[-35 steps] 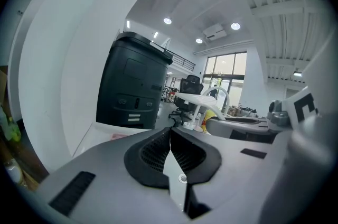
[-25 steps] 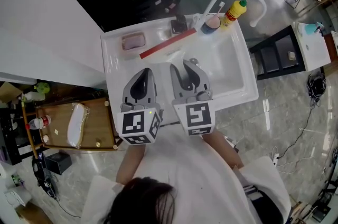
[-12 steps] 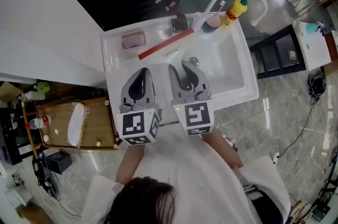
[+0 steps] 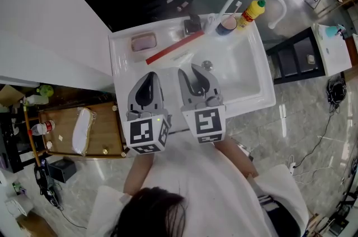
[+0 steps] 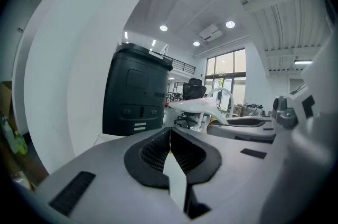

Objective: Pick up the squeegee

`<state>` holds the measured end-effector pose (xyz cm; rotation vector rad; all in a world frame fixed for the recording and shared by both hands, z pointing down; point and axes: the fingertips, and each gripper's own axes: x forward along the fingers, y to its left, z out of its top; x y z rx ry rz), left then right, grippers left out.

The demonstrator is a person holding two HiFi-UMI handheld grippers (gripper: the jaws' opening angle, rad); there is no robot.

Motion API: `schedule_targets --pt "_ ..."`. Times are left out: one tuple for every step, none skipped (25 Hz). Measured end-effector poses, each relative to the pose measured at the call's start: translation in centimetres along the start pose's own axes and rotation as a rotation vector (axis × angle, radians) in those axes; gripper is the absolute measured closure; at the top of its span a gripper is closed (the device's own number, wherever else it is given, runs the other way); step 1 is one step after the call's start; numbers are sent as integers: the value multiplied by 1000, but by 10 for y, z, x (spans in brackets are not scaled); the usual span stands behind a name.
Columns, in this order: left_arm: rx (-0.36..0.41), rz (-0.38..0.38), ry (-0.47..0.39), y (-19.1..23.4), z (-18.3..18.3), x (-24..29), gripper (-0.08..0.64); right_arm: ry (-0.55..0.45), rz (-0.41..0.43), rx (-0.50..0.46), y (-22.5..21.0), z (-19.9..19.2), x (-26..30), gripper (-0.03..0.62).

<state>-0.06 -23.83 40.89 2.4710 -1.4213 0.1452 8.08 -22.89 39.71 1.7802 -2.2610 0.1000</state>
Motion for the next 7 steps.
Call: schedule_targets --pt "0 2 -2 1 1 0 535 -2 3 -1 1 1 0 509" --pt "1 4 -5 1 1 -1 535 -5 5 -2 1 2 0 508" --pt "1 6 -7 1 2 -1 535 -7 7 -2 2 3 0 509" --pt "0 7 -7 1 2 -1 535 -8 9 -3 2 3 -1 509" --pt "-1 7 -8 1 2 -1 535 -9 10 -4 3 3 -1 509" --pt "-1 6 -8 0 2 -2 535 -9 12 -5 3 4 -2 508" --pt "-2 5 -8 -1 2 -2 535 -10 13 -6 3 4 -3 509"
